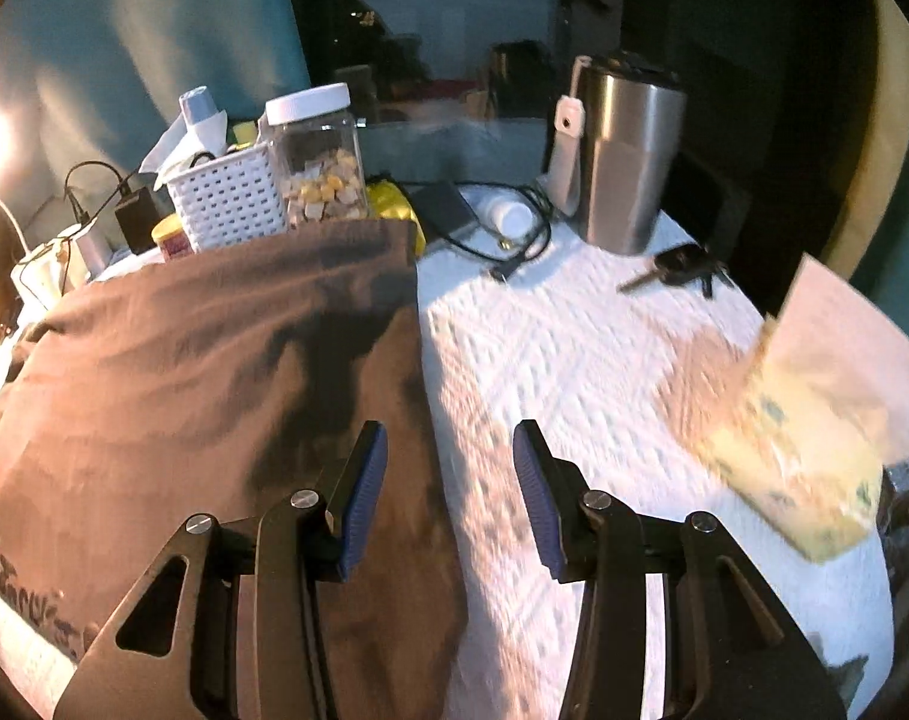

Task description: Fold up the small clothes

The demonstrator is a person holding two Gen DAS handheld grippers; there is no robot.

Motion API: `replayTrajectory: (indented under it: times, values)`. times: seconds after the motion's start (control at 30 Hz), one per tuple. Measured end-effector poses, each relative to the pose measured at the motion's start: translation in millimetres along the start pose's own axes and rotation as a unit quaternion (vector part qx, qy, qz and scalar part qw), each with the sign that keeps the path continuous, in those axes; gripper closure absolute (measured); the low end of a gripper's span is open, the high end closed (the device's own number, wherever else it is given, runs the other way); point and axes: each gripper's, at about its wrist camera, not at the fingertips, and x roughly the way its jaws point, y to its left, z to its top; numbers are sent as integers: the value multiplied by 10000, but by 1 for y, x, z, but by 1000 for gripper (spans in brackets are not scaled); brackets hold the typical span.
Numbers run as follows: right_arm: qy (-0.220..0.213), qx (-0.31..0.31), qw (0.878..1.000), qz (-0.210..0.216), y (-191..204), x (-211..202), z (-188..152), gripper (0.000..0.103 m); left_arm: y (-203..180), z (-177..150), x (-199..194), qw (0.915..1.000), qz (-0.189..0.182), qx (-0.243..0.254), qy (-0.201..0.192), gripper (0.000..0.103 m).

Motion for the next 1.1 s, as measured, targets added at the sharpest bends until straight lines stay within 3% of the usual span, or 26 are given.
replayTrajectory:
  times: [0.43,0.63,0.77,0.87,1.0,1.07,1.1]
  values:
    - [143,137,9998,77,-12,-17,-48,56,-4,-28,-14,9996,-187,43,207,71]
    - [188,434,9975,529,-22,-32,-72,57,2,-47,-26,9994,-179,-3,296,71]
    - [232,659,9959,572,-22,-38,-86,57,-2,-55,-29,9991,-239,8,362,71]
    - [224,719,9948,690,-20,-40,-90,57,-7,-58,-29,9992,-220,68,325,62]
    - [125,705,9935,883,-10,-41,-98,58,-6,-59,-31,9993,-198,-77,314,61]
    - [178,563,9948,827,-1,-36,-103,92,-9,-62,-32,9995,-161,26,260,61]
    - [148,449,9958,782,3,-37,-103,94,-10,-63,-33,9996,-127,108,238,61]
